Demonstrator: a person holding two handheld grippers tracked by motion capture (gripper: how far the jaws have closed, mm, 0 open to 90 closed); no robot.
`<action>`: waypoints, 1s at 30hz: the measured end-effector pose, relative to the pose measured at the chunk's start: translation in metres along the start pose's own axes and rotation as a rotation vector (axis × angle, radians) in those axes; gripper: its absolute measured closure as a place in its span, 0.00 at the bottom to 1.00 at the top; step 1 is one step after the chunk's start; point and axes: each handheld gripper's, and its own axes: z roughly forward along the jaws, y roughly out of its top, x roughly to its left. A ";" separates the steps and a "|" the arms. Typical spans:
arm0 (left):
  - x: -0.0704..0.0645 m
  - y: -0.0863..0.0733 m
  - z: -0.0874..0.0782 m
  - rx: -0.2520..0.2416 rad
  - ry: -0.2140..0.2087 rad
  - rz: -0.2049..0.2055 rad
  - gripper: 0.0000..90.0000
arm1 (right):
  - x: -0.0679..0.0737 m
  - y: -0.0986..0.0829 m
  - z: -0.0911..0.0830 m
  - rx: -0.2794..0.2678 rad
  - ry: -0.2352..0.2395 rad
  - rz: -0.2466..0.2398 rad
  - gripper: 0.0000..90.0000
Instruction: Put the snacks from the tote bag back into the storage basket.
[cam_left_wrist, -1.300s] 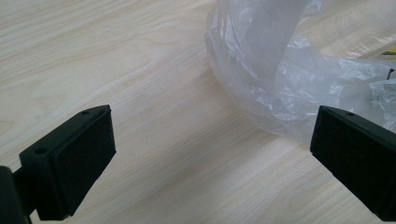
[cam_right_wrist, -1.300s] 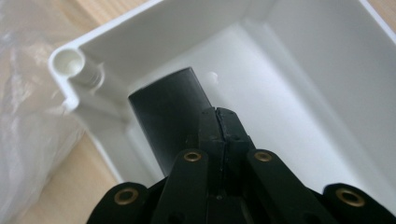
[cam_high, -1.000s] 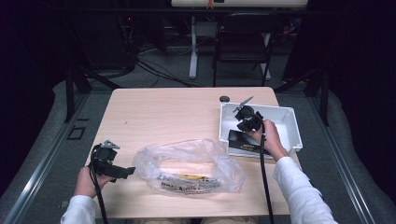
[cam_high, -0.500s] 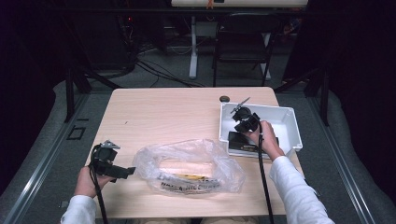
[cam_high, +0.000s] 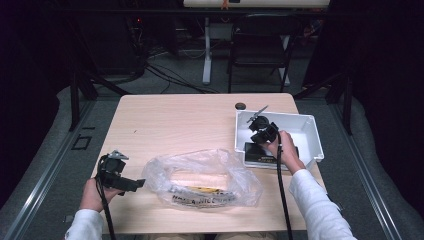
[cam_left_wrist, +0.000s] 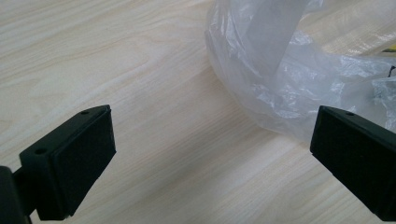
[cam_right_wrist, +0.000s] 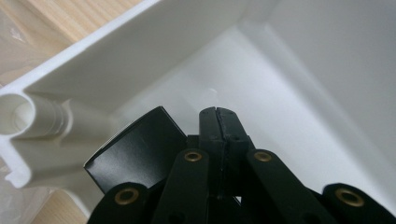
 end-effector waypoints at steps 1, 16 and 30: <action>0.000 0.000 0.000 0.001 0.000 0.002 0.00 | 0.000 0.000 0.000 0.001 0.003 -0.002 1.00; 0.000 0.000 0.000 0.002 0.002 0.003 0.00 | 0.001 -0.004 -0.004 0.025 0.024 -0.017 0.97; -0.001 0.000 -0.002 -0.013 0.010 0.004 0.00 | -0.010 -0.018 -0.041 -0.076 -0.002 0.084 0.51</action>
